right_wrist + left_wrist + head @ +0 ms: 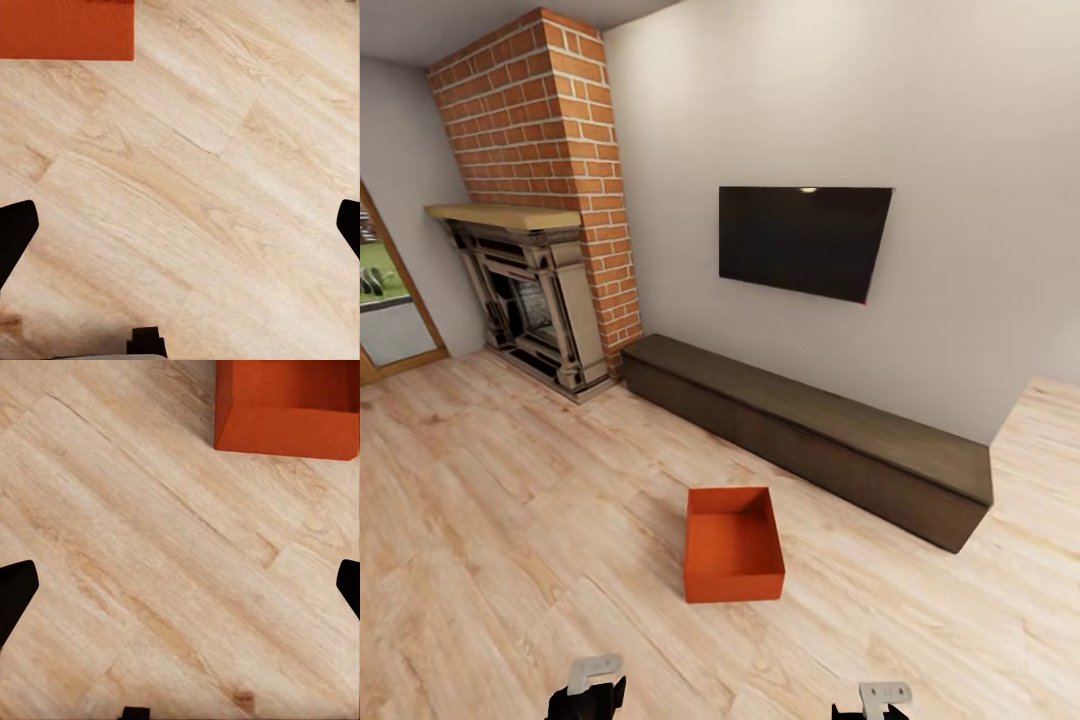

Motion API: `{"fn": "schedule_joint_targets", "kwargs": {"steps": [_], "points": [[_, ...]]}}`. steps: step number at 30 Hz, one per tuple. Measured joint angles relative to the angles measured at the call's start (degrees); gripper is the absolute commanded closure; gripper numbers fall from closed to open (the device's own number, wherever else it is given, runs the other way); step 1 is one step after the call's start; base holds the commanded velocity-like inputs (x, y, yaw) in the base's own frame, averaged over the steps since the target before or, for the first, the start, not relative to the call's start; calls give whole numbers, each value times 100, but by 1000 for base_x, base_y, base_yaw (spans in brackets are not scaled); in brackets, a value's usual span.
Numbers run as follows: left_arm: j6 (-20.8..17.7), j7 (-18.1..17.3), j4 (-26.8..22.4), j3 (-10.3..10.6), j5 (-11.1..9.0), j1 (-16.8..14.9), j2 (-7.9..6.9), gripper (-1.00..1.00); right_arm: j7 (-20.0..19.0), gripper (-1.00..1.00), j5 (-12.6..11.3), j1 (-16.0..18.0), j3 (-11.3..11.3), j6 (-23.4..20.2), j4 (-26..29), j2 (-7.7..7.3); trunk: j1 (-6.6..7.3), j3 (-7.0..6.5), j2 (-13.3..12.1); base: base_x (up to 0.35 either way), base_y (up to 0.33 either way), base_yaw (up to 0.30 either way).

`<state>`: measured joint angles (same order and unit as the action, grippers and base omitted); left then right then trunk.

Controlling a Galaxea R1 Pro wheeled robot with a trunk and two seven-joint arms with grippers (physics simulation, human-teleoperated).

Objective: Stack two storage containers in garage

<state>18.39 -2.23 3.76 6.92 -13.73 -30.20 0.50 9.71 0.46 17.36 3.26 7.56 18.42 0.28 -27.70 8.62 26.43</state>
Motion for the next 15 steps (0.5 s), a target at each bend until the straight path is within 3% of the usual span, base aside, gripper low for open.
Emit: {"fn": "schedule_joint_targets", "kwargs": {"steps": [7, 15], "points": [[0, 0, 0, 0, 0, 0, 0, -100, 0, -100, 2, -1, 0, 0, 0, 0, 0, 0, -1, 332, -19, 0], [-1, 0, -1, 0, 0, 0, 0, -100, 0, -100, 2, -1, 0, 0, 0, 0, 0, 0, 0, 333, -127, 0]]}}
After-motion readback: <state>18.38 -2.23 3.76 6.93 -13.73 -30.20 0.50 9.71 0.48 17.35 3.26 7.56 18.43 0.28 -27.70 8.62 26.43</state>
